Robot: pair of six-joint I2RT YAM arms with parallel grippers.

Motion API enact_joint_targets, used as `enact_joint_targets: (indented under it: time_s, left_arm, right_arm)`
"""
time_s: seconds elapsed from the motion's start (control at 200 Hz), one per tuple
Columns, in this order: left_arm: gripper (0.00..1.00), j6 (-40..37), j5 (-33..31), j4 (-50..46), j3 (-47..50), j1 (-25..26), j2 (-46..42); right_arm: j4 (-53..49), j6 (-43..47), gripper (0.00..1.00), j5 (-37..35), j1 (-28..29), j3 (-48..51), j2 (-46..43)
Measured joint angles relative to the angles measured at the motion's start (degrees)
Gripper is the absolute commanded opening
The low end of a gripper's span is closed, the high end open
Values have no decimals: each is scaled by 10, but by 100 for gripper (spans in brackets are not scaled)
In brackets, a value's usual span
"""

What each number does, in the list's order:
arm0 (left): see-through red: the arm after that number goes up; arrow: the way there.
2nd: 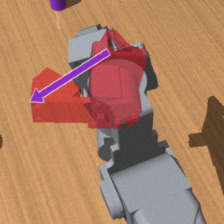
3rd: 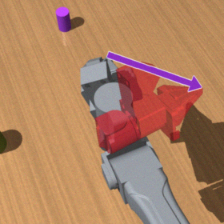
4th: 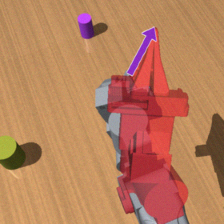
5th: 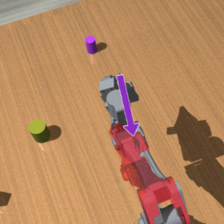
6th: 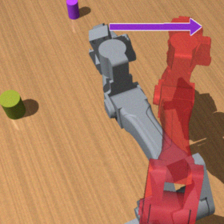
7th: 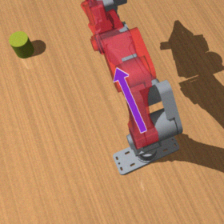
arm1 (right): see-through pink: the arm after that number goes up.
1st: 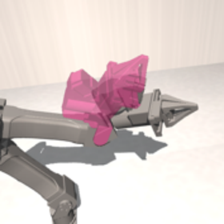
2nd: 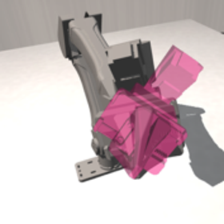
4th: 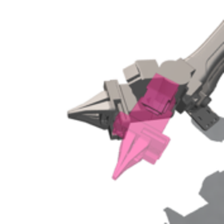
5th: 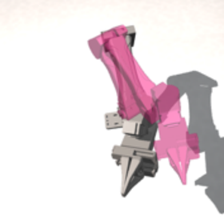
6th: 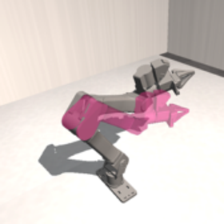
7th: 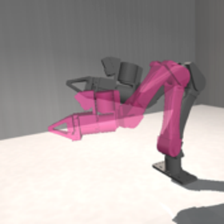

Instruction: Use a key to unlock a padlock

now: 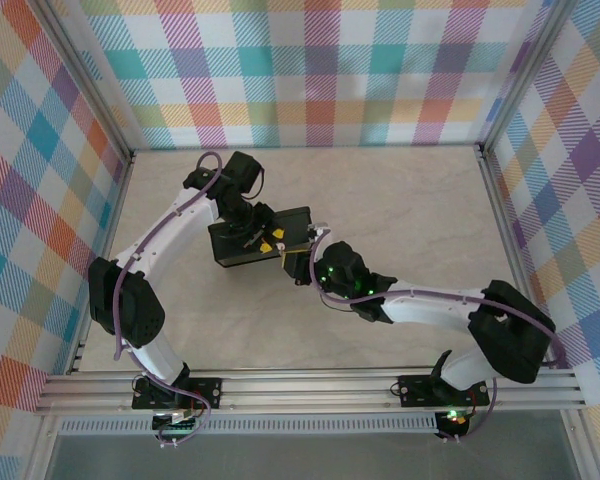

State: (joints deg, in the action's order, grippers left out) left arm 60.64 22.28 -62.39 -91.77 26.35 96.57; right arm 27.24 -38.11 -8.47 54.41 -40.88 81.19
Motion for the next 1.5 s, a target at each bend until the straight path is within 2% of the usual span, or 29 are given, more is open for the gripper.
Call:
enact_joint_targets:
  time_s: [0.17, 0.33, 0.55, 0.965, 1.245, 1.5]
  left_arm:
    - [0, -11, -2, -5, 0, 0, 0]
    - [0, -15, -2, -5, 0, 0, 0]
    - [0, -16, -2, -5, 0, 0, 0]
    - [0, -20, -2, -7, -9, 0, 0]
    - [0, -76, -29, -1, -3, 1, 3]
    - [0, -193, -74, -74, -60, 1, 45]
  right_arm:
    - [-47, 35, 38, 11, -25, -5, -44]
    - [-77, 57, 39, 58, -44, -45, -20]
    - [-91, 40, 41, 102, -48, -57, -10]
    - [-87, 9, 41, 120, -58, -73, 37]
    - [-101, 1, 41, 129, -97, -39, -3]
    - [-210, 31, 42, 133, -135, -35, -114]
